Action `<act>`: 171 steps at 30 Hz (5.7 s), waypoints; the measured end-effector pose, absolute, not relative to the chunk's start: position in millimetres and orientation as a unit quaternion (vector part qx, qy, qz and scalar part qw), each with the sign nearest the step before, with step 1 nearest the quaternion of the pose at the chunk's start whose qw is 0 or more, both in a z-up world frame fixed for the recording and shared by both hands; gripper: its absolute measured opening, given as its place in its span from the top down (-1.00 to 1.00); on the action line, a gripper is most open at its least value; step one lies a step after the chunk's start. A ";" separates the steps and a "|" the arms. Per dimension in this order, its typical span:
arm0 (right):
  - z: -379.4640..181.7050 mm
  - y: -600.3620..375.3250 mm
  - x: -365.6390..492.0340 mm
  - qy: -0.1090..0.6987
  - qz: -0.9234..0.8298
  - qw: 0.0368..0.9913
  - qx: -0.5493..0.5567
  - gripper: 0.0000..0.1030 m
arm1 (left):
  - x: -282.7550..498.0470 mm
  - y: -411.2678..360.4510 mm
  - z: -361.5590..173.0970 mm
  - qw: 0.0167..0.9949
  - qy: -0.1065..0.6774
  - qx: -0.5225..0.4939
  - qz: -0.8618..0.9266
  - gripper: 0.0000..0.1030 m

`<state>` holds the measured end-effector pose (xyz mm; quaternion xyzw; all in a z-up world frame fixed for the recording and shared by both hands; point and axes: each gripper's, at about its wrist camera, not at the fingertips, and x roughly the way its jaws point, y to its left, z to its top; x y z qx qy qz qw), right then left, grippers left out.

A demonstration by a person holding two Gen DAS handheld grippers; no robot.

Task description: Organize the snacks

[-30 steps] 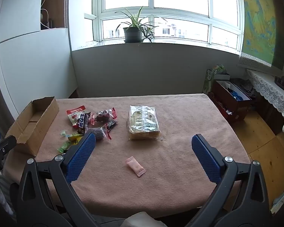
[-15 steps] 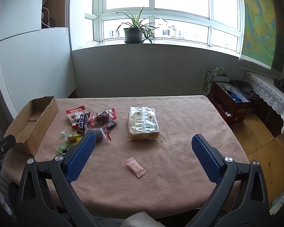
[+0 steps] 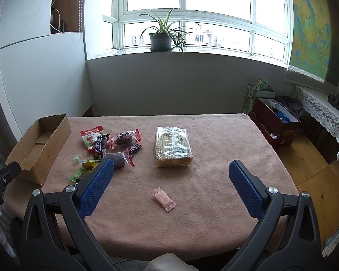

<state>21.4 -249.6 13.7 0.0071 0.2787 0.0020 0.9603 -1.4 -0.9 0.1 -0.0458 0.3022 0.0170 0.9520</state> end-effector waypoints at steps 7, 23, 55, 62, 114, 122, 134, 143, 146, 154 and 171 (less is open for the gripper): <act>14.3 -250.1 21.6 0.278 0.001 0.960 0.007 -1.00 | -2.2 -1.7 0.8 0.952 0.302 -0.047 0.016 -0.98; 14.4 -249.3 21.4 0.279 0.002 0.960 0.007 -1.00 | -2.8 -3.6 2.0 0.952 0.302 -0.046 0.012 -0.98; 10.6 -248.4 20.8 0.282 0.002 0.959 0.006 -1.00 | -2.9 -6.4 0.3 0.951 0.305 -0.047 0.011 -0.98; 0.8 -249.0 22.7 0.286 0.004 0.958 0.005 -1.00 | -1.4 -3.8 -2.2 0.950 0.308 -0.048 0.010 -0.98; -119.1 -254.5 99.2 0.440 0.100 0.892 -0.029 -0.30 | 70.8 -21.1 -111.0 0.880 0.459 -0.106 -0.066 -0.28; -118.4 -252.1 99.6 0.442 0.106 0.890 -0.040 0.08 | 75.2 -26.6 -111.9 0.881 0.459 -0.096 -0.067 0.20; -116.1 -253.5 93.4 0.445 0.109 0.888 -0.030 0.59 | 73.0 -25.9 -112.7 0.883 0.454 -0.101 -0.067 0.45; -97.6 -251.4 85.5 0.428 0.112 0.896 -0.017 0.60 | 67.2 -19.9 -107.2 0.885 0.449 -0.104 -0.063 0.45; -82.8 -242.1 83.0 0.414 0.122 0.902 -0.020 0.60 | 64.0 -17.2 -100.2 0.889 0.442 -0.105 -0.062 0.45; -44.6 -193.0 87.1 0.377 0.179 0.908 -0.026 0.60 | 56.0 7.4 -69.5 0.907 0.403 -0.111 -0.048 0.45; -17.2 -27.0 132.5 0.336 0.302 0.888 -0.083 0.59 | 61.4 105.4 -47.8 0.925 0.355 -0.126 0.051 0.45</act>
